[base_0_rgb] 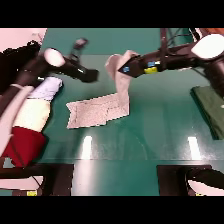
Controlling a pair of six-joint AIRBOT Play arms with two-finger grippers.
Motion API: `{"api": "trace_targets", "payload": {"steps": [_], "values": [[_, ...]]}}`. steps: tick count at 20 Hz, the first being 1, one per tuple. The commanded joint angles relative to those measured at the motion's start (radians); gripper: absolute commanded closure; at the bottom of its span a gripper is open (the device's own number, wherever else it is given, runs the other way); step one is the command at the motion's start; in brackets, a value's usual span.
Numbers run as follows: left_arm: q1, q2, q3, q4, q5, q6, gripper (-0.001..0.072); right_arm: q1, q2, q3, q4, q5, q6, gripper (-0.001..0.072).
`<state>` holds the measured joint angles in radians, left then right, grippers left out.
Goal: Fold the shirts.
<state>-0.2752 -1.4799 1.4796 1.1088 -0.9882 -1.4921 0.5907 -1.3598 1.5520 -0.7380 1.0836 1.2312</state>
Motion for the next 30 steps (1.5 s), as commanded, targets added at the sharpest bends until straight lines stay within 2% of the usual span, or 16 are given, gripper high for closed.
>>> {"api": "trace_targets", "payload": {"steps": [1,4,5,6,7,12,17,19,23,26,30], "values": [[0.179,0.164,0.002,0.124,-0.046,0.000,0.0686,0.138,-0.084,0.001,0.095,-0.117,-0.044,0.0697],[0.296,0.256,0.002,0.142,-0.066,0.000,0.0686,0.291,-0.210,0.002,0.117,-0.233,-0.074,0.0693],[0.326,0.274,0.003,0.142,-0.079,0.000,0.0686,0.331,-0.246,0.002,0.117,-0.281,-0.092,0.0605],[0.349,0.282,0.002,0.142,-0.096,0.000,0.0686,0.364,-0.280,0.002,0.116,-0.319,-0.109,0.0401],[0.361,0.282,0.002,0.141,-0.119,0.000,0.0686,0.383,-0.305,0.002,0.116,-0.323,-0.114,0.0284],[0.364,0.282,0.002,0.140,-0.177,0.007,0.0686,0.287,-0.274,-0.035,0.035,-0.103,-0.092,0.0277],[0.364,0.282,0.002,0.131,-0.214,0.007,0.0686,-0.002,-0.110,-0.326,-0.028,-0.080,-0.026,0.0259],[0.364,0.282,0.002,0.104,-0.213,0.007,0.0686,-0.135,-0.098,-0.406,-0.018,-0.039,-0.026,0.0078],[0.355,0.279,0.002,0.071,-0.185,0.008,0.0686,-0.278,-0.201,-0.414,-0.013,0.072,-0.026,0.0086],[0.355,0.274,0.001,0.054,-0.178,0.008,0.0686,-0.259,-0.319,-0.319,-0.003,0.125,-0.026,0.0087],[0.355,0.274,0.001,0.055,-0.175,0.008,0.0686,-0.180,-0.475,-0.156,0.154,0.137,-0.026,0.0107]]}}
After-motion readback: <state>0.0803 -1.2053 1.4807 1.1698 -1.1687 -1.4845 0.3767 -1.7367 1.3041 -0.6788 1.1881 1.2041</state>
